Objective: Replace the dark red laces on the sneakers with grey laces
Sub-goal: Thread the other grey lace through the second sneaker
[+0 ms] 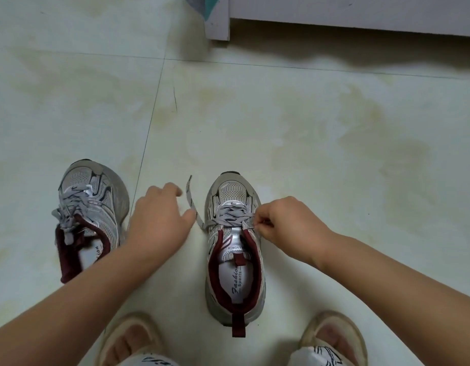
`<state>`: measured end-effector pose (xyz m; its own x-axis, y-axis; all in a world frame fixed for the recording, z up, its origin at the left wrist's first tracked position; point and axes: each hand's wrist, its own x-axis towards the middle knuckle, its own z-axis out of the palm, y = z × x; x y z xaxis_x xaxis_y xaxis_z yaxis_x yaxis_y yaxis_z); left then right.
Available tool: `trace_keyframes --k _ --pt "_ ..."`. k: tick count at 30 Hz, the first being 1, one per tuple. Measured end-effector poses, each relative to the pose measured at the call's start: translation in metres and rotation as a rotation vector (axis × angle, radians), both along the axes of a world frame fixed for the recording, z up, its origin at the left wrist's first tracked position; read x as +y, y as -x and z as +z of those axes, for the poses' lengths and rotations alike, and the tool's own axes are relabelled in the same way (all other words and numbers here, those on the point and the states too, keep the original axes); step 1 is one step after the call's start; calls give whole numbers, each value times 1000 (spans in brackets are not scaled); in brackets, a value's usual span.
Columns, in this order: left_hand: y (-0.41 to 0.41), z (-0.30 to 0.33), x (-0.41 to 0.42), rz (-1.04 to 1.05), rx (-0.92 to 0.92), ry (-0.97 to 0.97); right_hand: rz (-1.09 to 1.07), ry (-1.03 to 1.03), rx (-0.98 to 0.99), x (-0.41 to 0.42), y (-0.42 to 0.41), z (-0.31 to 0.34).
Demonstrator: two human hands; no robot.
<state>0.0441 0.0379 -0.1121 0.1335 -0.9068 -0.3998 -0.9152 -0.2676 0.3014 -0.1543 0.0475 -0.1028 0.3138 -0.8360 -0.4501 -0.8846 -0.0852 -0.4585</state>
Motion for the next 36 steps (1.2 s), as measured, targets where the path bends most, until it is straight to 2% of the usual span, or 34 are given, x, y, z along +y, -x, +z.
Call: trace_keyframes --k 3,6,8,11,14,16,27,33,34,36 --pt "19 3 12 -218 123 219 112 29 58 -3 -2 1" --pt "32 -5 23 -357 145 219 238 65 133 -6 -8 1" --pt "37 -9 26 -396 120 207 239 73 101 -6 -10 0" --pt "41 -12 26 -326 99 148 30 -31 -101 -5 -7 -5" --pt "41 -18 25 -207 247 99 -397 -255 -453 -2 -4 -11" --pt "44 -15 25 -116 332 37 -507 -301 -516 0 -4 -15" --pt "46 -12 24 -45 397 -47 -253 -6 -225 8 -9 -17" --pt "45 -14 25 -64 376 -37 163 188 5 5 -18 -8" --pt "45 -14 26 -70 377 -32 158 180 0 6 -19 -10" --pt "45 -16 27 -72 381 -16 -82 69 -108 6 -19 -13"
